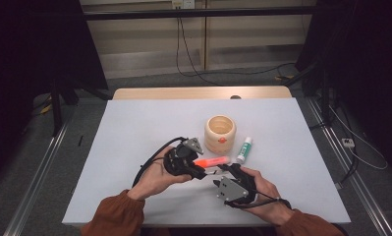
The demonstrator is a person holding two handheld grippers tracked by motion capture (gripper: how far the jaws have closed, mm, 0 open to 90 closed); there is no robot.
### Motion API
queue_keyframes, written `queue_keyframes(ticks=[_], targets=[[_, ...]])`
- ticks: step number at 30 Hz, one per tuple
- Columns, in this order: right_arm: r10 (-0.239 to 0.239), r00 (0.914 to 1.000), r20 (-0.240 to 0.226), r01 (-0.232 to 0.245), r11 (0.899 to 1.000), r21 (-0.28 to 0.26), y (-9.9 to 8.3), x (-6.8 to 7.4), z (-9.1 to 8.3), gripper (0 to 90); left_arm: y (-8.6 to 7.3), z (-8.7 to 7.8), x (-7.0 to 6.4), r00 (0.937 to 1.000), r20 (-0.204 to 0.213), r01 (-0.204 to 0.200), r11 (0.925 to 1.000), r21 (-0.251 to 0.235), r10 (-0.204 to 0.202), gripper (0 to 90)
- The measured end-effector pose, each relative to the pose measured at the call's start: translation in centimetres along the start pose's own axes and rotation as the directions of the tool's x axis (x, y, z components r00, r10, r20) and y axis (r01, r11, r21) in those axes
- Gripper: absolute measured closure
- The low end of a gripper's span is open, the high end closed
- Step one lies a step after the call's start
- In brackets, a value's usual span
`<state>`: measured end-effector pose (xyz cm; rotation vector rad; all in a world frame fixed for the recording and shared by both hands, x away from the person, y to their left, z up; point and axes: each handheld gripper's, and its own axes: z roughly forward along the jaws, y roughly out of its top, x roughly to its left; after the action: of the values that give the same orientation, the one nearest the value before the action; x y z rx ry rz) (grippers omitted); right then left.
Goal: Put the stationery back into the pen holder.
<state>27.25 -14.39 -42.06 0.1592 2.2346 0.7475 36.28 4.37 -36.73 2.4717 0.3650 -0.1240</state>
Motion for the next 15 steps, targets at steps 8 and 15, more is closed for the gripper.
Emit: queue_keyframes(ticks=[8,15], targets=[[-0.1,0.995,0.007,0.099,0.995,0.029,0.42,0.19,0.26,58.8,0.07,0.16,0.06,1.0,-0.002,0.009,1.0,-0.002,-0.009,79.8],[-0.091,0.9958,0.014,0.091,0.996,0.025,0.43,0.37,0.43,66.6,0.23,0.36,0.02,0.9999,0.009,0.005,1.0,0.003,-0.005,79.8]])
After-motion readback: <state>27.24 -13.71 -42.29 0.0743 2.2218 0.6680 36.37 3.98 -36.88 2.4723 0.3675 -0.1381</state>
